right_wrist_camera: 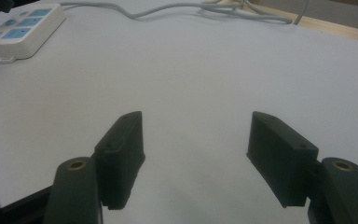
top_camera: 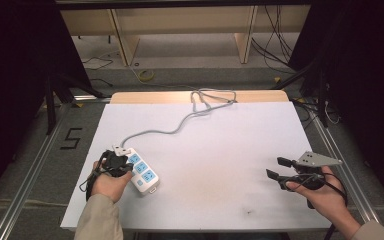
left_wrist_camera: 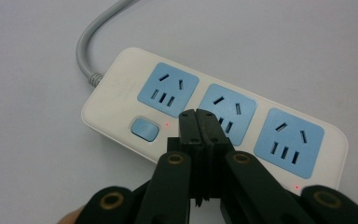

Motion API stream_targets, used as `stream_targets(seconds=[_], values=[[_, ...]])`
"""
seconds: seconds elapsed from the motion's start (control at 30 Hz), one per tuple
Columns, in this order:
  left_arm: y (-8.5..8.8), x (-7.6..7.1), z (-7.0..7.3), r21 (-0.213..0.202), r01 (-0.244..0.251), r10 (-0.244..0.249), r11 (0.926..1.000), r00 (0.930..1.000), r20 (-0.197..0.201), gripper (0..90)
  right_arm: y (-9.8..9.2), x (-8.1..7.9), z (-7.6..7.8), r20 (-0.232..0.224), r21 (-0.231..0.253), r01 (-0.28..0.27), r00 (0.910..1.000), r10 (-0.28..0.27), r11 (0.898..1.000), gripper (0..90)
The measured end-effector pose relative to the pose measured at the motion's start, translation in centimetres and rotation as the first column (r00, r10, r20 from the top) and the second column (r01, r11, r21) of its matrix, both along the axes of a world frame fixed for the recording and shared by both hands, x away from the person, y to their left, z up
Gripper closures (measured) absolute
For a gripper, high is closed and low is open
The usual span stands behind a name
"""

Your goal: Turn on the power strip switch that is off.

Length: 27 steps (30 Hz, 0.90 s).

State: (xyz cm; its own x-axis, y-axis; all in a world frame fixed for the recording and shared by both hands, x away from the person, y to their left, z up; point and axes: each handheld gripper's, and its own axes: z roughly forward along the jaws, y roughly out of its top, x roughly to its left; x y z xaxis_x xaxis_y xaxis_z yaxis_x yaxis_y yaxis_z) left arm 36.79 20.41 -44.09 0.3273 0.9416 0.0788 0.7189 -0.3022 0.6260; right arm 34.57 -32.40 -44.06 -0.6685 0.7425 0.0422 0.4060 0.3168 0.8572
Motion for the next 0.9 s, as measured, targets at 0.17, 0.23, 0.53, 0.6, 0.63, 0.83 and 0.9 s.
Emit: stream_targets(seconds=[0.17,0.23,0.53,0.6,0.63,0.83,0.9], values=[[0.04,0.06,-0.01,-0.003,0.000,0.000,1.0000,1.0000,-0.006,89.8,0.00,-0.02,-0.01,-0.002,0.000,0.000,1.0000,0.000,1.000,36.0],[0.00,0.09,-0.04,-0.002,-0.002,0.002,1.0000,1.0000,-0.010,89.8,0.01,-0.02,-0.01,-0.003,0.000,0.000,1.0000,0.000,1.000,36.0],[0.00,0.32,-0.15,0.000,0.006,-0.006,1.0000,0.9994,-0.035,89.8,0.04,0.01,-0.06,-0.003,0.003,-0.003,1.0000,0.003,1.000,36.0],[-0.02,0.37,-0.19,-0.002,0.007,-0.007,1.0000,0.9991,-0.041,89.8,0.05,0.02,-0.06,-0.004,0.002,-0.003,1.0000,0.003,1.000,36.0],[-0.02,0.41,-0.20,0.000,0.010,-0.010,1.0000,0.9990,-0.044,89.8,0.06,0.01,-0.05,-0.005,0.002,-0.001,1.0000,0.001,1.000,36.1],[-0.09,0.51,-0.22,-0.003,0.007,-0.007,1.0000,0.9988,-0.049,89.8,0.04,0.04,-0.08,-0.007,0.000,-0.003,1.0000,0.003,1.000,36.0],[-0.11,0.54,-0.24,-0.004,0.008,-0.008,1.0000,0.9986,-0.053,89.8,0.06,0.05,-0.10,-0.005,0.000,-0.004,1.0000,0.004,1.000,36.0]])
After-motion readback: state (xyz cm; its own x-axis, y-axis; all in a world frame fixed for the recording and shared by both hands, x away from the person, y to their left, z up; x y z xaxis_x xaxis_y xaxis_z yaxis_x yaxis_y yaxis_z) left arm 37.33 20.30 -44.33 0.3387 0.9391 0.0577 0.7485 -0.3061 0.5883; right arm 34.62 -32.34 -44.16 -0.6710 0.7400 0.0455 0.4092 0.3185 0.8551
